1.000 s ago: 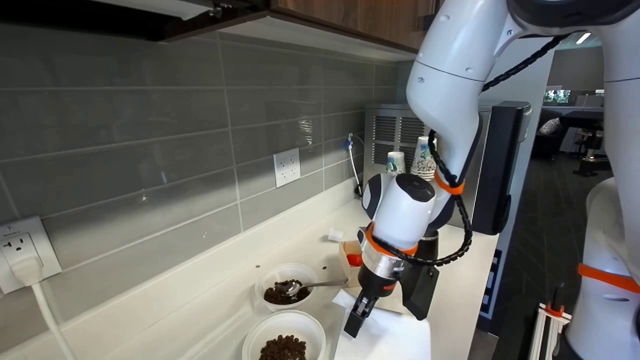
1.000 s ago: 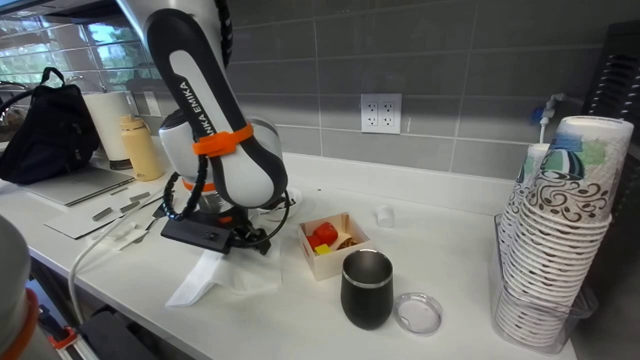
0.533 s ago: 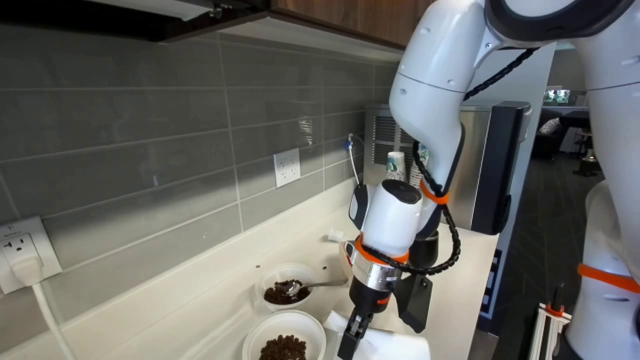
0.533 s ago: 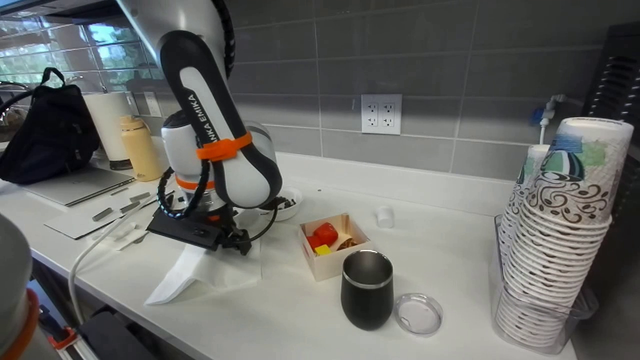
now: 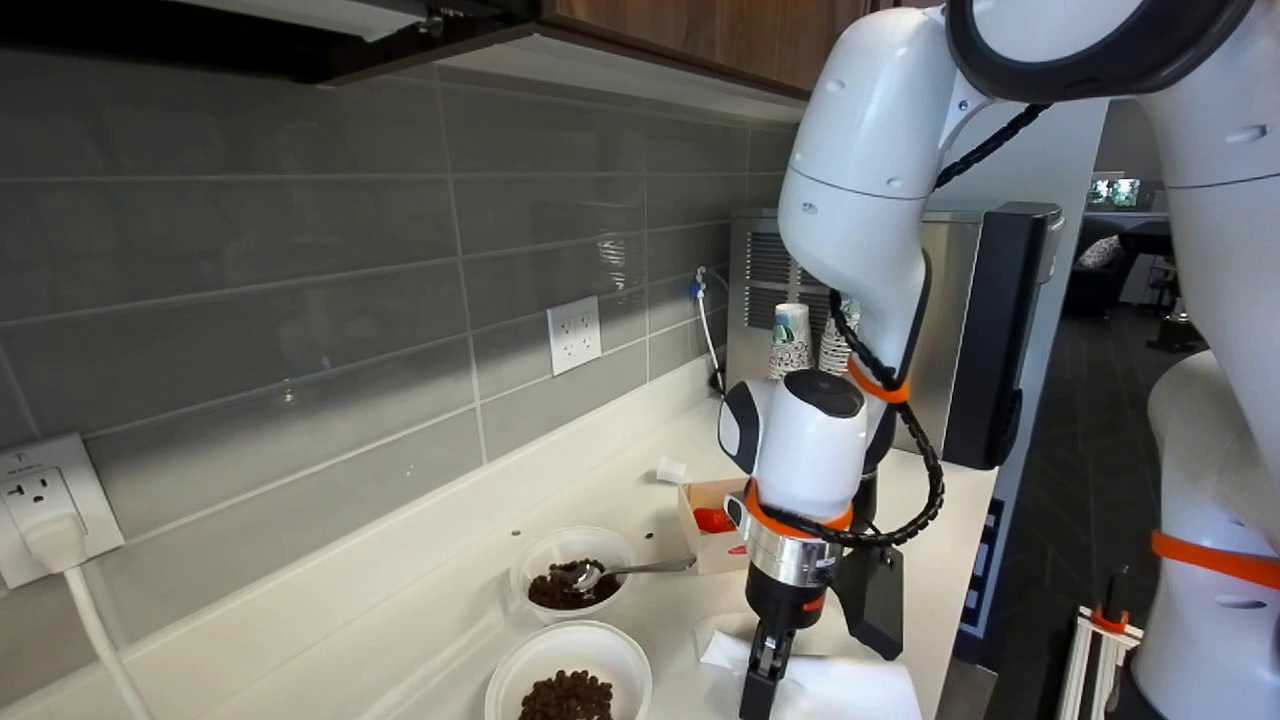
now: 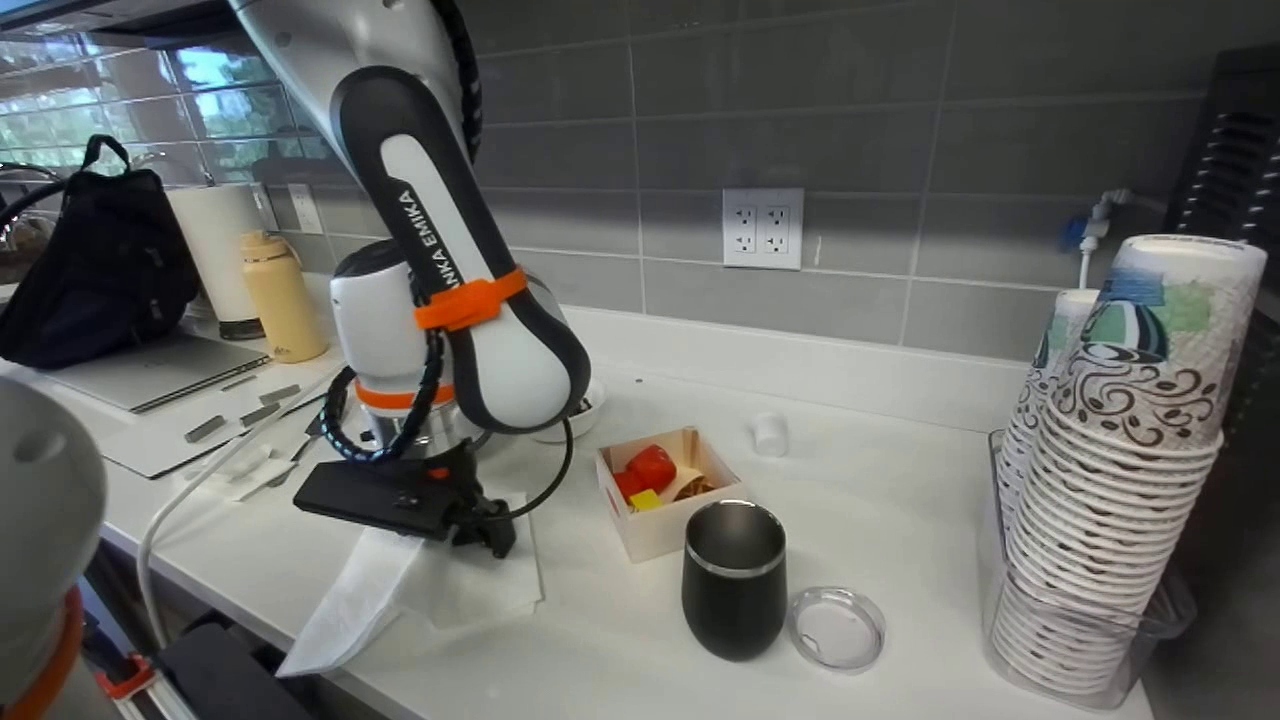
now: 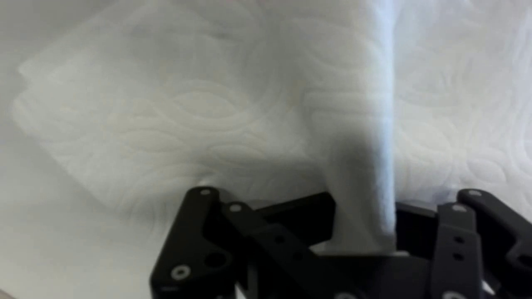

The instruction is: Use the napkin to wipe the table

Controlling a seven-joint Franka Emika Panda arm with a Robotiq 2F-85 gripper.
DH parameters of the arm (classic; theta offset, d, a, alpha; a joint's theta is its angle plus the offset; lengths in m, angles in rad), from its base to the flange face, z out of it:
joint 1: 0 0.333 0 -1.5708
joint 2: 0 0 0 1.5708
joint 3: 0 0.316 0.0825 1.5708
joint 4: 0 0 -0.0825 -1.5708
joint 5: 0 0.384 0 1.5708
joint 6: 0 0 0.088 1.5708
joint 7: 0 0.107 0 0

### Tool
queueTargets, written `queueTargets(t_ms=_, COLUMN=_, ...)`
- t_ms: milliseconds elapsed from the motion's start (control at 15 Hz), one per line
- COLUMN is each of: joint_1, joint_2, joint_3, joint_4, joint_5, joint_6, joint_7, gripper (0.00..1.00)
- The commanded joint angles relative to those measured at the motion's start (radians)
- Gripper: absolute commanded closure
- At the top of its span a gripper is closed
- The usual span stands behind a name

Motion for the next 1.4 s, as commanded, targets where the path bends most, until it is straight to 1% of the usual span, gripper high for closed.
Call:
queueTargets(t_ms=0, joint_1=0.076, joint_2=-0.037, joint_3=-0.077, joint_4=0.008, joint_5=-0.01, joint_6=-0.083, joint_7=0.051, gripper=1.0)
queueTargets(t_ms=133, joint_1=0.079, joint_2=-0.043, joint_3=-0.053, joint_4=0.02, joint_5=0.028, joint_6=-0.108, joint_7=0.035, gripper=1.0)
queueTargets(t_ms=200, joint_1=0.084, joint_2=-0.045, joint_3=-0.027, joint_4=0.021, joint_5=0.045, joint_6=-0.112, joint_7=0.031, gripper=1.0)
queueTargets(t_ms=533, joint_1=0.101, joint_2=-0.032, joint_3=0.107, joint_4=0.028, joint_5=0.107, joint_6=-0.03, joint_7=0.01, gripper=1.0)
queueTargets(t_ms=667, joint_1=0.123, joint_2=-0.027, joint_3=0.13, joint_4=0.022, joint_5=0.101, joint_6=0.006, joint_7=0.009, gripper=1.0)
queueTargets(t_ms=800, joint_1=0.171, joint_2=-0.021, joint_3=0.101, joint_4=0.004, joint_5=0.066, joint_6=0.022, joint_7=0.032, gripper=1.0)
queueTargets(t_ms=933, joint_1=0.224, joint_2=-0.028, joint_3=0.04, joint_4=-0.025, joint_5=0.022, joint_6=0.001, joint_7=0.061, gripper=1.0)
queueTargets(t_ms=1133, joint_1=0.298, joint_2=-0.049, joint_3=-0.105, joint_4=-0.069, joint_5=-0.059, joint_6=-0.034, joint_7=0.109, gripper=1.0)
queueTargets(t_ms=1267, joint_1=0.315, joint_2=-0.067, joint_3=-0.199, joint_4=-0.08, joint_5=-0.086, joint_6=-0.046, joint_7=0.117, gripper=1.0)
queueTargets(t_ms=1333, joint_1=0.301, joint_2=-0.08, joint_3=-0.23, joint_4=-0.079, joint_5=-0.086, joint_6=-0.049, joint_7=0.103, gripper=1.0)
